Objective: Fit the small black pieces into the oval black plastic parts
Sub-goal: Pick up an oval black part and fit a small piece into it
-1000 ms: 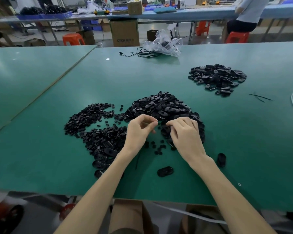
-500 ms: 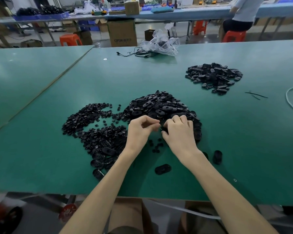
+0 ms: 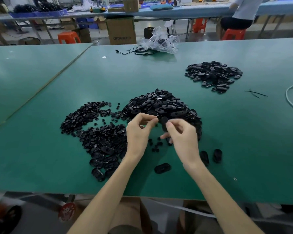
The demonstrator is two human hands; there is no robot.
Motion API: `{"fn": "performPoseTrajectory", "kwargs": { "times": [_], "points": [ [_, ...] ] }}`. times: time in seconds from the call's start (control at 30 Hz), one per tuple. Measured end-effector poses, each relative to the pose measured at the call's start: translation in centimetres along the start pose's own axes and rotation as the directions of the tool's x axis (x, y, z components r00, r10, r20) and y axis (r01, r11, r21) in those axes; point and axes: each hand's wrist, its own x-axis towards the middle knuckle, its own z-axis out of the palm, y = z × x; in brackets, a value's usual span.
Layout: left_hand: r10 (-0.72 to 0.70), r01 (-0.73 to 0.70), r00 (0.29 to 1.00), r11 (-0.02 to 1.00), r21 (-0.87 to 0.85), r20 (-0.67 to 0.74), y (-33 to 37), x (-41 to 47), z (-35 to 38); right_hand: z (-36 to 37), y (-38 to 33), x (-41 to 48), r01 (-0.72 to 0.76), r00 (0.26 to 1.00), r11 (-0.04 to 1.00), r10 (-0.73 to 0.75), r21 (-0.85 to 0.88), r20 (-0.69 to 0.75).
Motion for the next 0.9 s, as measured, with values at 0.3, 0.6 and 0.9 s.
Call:
{"fn": "performPoseTrajectory", "kwargs": {
  "times": [0.3,0.6,0.9],
  "points": [
    [0.060,-0.061,0.998,0.998,0.011,0.019,0.8,-0.7,0.7,0.0,1.7,-0.9,-0.207,0.977,0.939,0.182,0.275,0.114],
    [-0.041,0.049,0.998,0.981,-0.189,0.044,-0.1,-1.2,-0.1,-0.2,2.4,-0.9,-0.150,0.983,0.934,0.105,0.325,0.154],
    [-0.301,0.411,0.911,0.726,-0.552,0.281,0.0,-1.6,-0.8,-0.3,2.8,-1.5,-0.097,0.993,0.939,0.072,0.330,0.089]
  ]
}}
